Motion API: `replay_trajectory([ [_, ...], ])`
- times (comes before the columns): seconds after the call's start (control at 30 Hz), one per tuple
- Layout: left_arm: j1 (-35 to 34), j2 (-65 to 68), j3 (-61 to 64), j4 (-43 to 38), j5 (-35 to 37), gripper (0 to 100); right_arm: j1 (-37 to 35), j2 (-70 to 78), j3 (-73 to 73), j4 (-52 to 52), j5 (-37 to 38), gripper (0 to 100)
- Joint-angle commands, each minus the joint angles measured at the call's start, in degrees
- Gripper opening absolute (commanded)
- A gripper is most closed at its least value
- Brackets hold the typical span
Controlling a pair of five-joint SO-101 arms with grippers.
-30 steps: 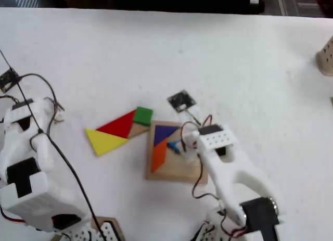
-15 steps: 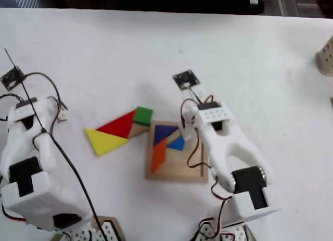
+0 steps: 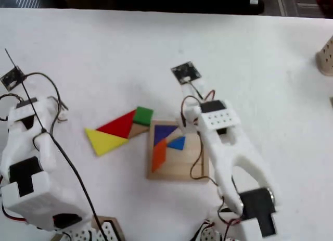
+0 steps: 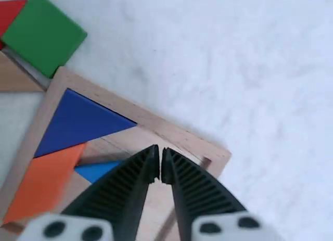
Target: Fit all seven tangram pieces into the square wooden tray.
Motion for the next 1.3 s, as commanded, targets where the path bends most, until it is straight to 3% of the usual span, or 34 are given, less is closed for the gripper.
replay_trajectory([
  [0.0,1.2,-0.8,-2.0,0.5,-0.6,18,1.5,-5.0,4.7,-2.0,-0.9,1.8],
  [0.17,1.3,-0.8,-1.9,0.5,-0.6,18,-0.8,-1.8,8.4,-3.8,-0.9,1.8],
  [0.6,1.3,-0.8,-1.9,0.6,-0.6,18,-8.6,8.5,0.2,-6.6,-0.5,1.7],
  [1.07,1.3,-0.8,-1.9,0.4,-0.6,18,-9.5,1.2,-0.8,2.2,-0.4,1.7],
  [1.27,1.3,-0.8,-1.9,0.4,-0.6,18,-7.8,-2.2,5.2,-1.2,-0.3,1.7],
])
